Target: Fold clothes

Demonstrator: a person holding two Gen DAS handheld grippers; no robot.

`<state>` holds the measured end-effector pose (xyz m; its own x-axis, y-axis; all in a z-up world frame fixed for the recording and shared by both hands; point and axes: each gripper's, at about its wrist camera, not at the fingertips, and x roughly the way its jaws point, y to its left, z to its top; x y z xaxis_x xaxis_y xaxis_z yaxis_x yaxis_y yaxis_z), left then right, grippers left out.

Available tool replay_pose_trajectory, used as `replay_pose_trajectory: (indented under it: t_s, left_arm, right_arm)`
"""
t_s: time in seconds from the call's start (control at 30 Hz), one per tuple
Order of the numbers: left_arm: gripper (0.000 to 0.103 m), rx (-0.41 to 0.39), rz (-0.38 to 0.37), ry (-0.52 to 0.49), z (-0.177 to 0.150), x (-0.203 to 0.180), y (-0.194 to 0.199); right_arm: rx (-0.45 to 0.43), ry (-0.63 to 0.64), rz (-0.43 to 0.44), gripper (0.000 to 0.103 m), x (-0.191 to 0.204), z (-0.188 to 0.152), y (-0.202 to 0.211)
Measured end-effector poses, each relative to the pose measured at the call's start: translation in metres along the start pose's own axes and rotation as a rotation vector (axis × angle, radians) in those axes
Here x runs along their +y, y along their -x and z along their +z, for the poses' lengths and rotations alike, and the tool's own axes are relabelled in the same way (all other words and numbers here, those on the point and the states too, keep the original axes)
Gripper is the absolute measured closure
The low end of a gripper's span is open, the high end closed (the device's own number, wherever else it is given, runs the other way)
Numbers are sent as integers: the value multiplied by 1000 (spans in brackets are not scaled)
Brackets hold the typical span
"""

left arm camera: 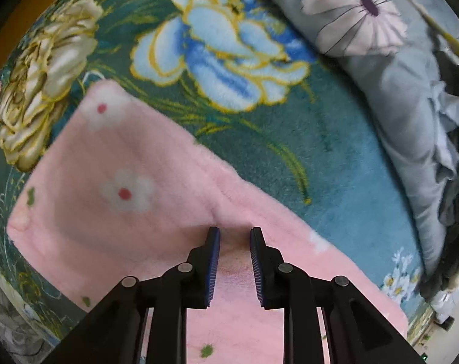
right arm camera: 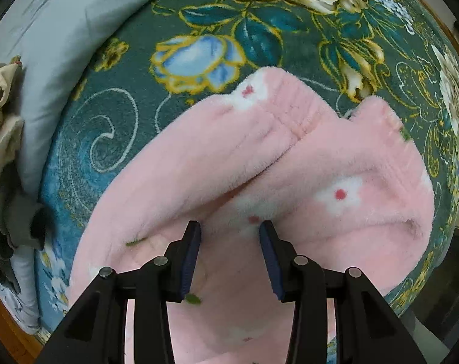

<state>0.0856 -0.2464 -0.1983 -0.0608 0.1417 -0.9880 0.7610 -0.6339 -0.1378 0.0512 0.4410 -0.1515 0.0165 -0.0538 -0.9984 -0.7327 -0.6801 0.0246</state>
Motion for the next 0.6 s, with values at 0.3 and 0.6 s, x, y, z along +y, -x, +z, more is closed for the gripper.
replay_pose_trajectory:
  t_s: [0.3, 0.6]
  left_arm:
    - [99, -34, -40, 42, -13, 14, 1]
    - [100, -205, -222, -11, -44, 38, 59]
  right_arm:
    - [-30, -14, 171, 100, -34, -10, 9]
    - [-200, 52, 420, 101, -55, -32, 76]
